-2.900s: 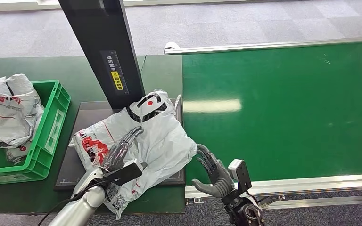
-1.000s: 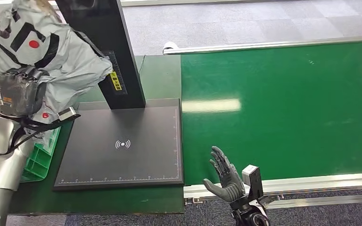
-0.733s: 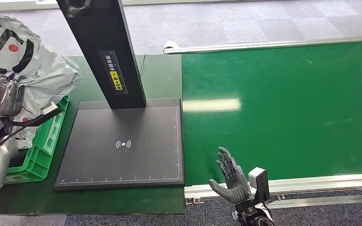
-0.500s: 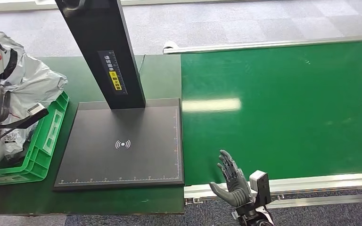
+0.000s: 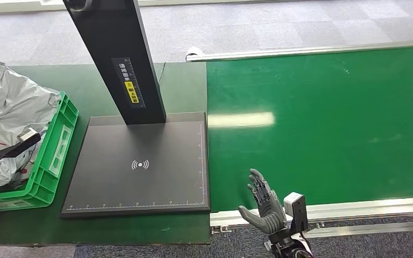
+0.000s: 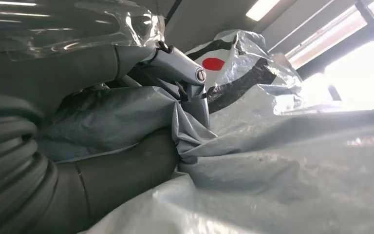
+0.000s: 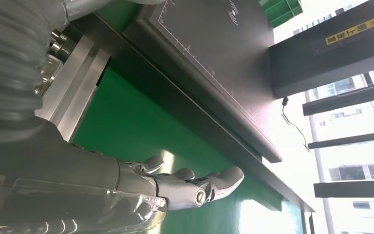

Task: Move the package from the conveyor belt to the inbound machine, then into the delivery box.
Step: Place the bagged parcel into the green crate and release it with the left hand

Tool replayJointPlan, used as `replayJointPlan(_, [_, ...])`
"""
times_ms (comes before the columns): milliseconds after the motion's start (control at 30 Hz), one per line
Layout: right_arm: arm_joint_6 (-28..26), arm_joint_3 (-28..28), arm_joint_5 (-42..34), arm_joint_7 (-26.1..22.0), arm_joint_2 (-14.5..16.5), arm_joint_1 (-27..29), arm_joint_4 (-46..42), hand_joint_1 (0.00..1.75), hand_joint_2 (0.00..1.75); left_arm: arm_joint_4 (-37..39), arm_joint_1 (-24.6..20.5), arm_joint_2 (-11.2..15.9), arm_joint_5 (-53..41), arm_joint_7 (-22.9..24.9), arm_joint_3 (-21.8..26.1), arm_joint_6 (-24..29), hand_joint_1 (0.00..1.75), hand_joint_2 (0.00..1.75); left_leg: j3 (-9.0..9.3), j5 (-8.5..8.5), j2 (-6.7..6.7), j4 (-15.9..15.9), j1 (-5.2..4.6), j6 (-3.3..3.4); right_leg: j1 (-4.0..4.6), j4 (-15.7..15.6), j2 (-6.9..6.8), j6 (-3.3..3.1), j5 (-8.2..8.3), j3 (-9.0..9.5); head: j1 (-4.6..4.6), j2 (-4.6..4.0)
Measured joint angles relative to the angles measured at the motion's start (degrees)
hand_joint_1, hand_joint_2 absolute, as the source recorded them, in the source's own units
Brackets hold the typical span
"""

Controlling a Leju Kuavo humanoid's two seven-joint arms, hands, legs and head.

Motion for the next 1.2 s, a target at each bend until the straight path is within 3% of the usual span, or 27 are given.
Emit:
replayJointPlan(233, [0.0,0.5,0.0,-0.3,0.0,-0.6,0.7,0.00,1.75,1.3,2.1,0.4,-0.8,1.4,2.4,-0.3,1.74,1.75,0.01,0.00,-0.01,0.0,0.02,-0.01,0.01,0.0,0.00,-0.02,-0.02,-0.02,-0.01,0.00])
replayJointPlan(367, [0.0,0.6,0.0,-0.8,0.0,-0.8,1.1,0.00,1.75,2.4,2.7,-0.5,5.2,-4.7,4.8,-2.5,1.73,1.75,0.03,0.00,-0.02,0.0,0.01,-0.01,0.01,0.0,-0.01,-0.02,-0.02,0.00,0.00,0.00])
replayJointPlan(533, [0.1,1.0,0.0,-0.9,0.0,-2.2,1.9,0.00,1.75,2.6,4.8,-4.0,13.5,-11.1,8.4,-5.7,1.68,1.75,0.12,-0.01,-0.02,0.0,-0.03,0.00,-0.03,0.0,0.00,-0.02,-0.01,0.08,0.00,0.00])
replayJointPlan(600, [0.1,1.0,-0.1,-0.9,0.1,-2.4,2.0,0.00,1.75,2.6,5.9,-5.4,14.6,-11.6,9.0,-6.0,1.32,1.75,0.14,-0.01,-0.03,0.0,-0.04,0.00,-0.03,0.0,-0.02,-0.02,-0.02,0.10,-0.01,0.00])
replayJointPlan(700, [0.0,1.0,-0.3,-0.4,0.1,-2.4,1.9,0.00,1.75,2.6,6.5,-7.2,16.0,-12.3,9.6,-7.0,0.38,1.75,0.15,-0.01,-0.09,0.0,-0.04,0.00,-0.04,0.0,-0.08,-0.01,-0.02,0.14,-0.01,0.00])
replayJointPlan(767, [0.0,0.9,-0.4,0.1,0.2,-2.4,1.9,0.00,1.75,2.6,6.4,-8.2,17.8,-13.2,10.1,-8.3,0.00,1.75,0.20,-0.01,-0.14,0.0,-0.04,0.00,-0.04,0.0,-0.13,-0.01,-0.03,0.20,-0.01,0.00])
replayJointPlan(967, [0.1,0.6,0.2,0.9,0.9,-2.4,1.7,0.00,1.75,2.4,5.7,-9.8,22.3,-15.1,11.3,-11.9,0.00,1.75,0.42,0.02,-0.40,0.0,-0.03,-0.01,-0.04,0.0,-0.35,0.00,-0.06,0.49,-0.02,0.00])
replayJointPlan(1200, [0.1,0.4,0.6,1.0,1.1,-2.4,1.7,0.00,1.75,1.6,5.7,-10.6,25.5,-16.1,12.2,-12.3,0.00,1.75,0.53,0.04,-0.44,0.0,-0.04,-0.01,-0.04,0.0,-0.41,0.00,-0.07,0.63,-0.01,0.01])
